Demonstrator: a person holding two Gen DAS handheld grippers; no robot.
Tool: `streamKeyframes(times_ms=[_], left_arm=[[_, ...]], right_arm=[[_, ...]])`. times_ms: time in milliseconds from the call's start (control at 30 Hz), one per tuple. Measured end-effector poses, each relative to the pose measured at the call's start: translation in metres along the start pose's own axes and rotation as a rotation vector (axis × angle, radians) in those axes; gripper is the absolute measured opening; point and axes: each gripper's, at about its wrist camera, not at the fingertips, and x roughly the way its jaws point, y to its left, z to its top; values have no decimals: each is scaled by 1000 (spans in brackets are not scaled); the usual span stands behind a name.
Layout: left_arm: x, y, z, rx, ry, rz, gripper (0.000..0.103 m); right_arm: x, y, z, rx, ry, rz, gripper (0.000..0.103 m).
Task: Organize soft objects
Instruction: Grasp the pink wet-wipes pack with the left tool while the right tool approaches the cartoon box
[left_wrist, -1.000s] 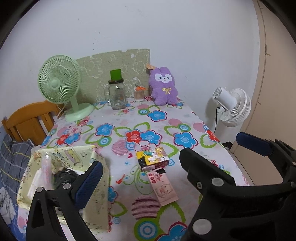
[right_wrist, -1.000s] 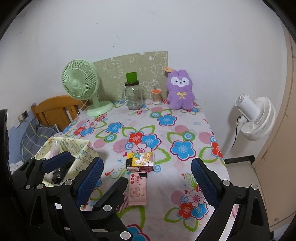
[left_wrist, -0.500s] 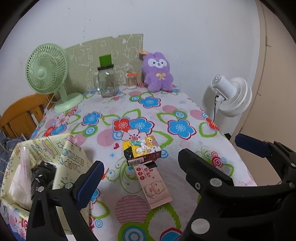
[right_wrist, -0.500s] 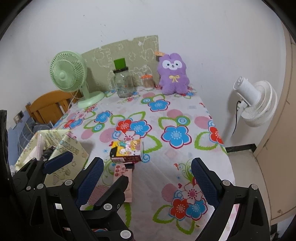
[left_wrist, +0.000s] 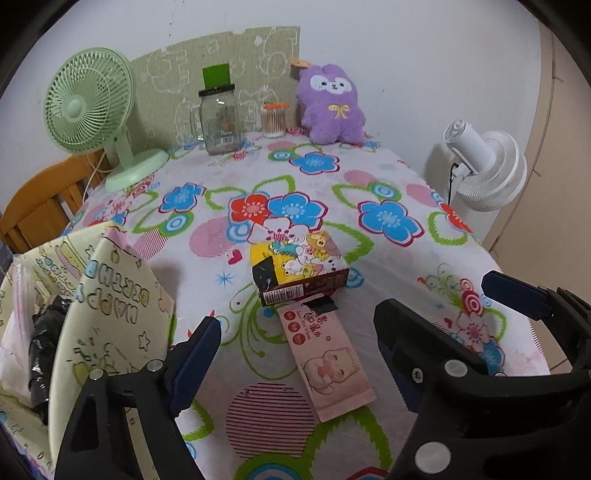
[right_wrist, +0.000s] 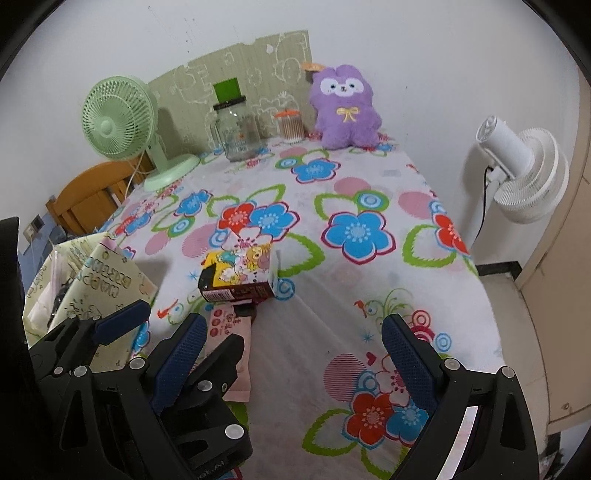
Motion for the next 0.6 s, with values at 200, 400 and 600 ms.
streamKeyframes(times_ms=[200, 400, 600], left_arm=[[16, 2, 0, -14, 37, -4, 87], [28, 0, 0, -22, 69, -6, 87], [36, -5, -2, -28, 94, -15, 79]], right_arm=[[15, -3, -1, 10, 33, -5, 97], [27, -9, -2, 20, 65, -14, 97], [37, -14, -2, 28, 86, -28, 97]])
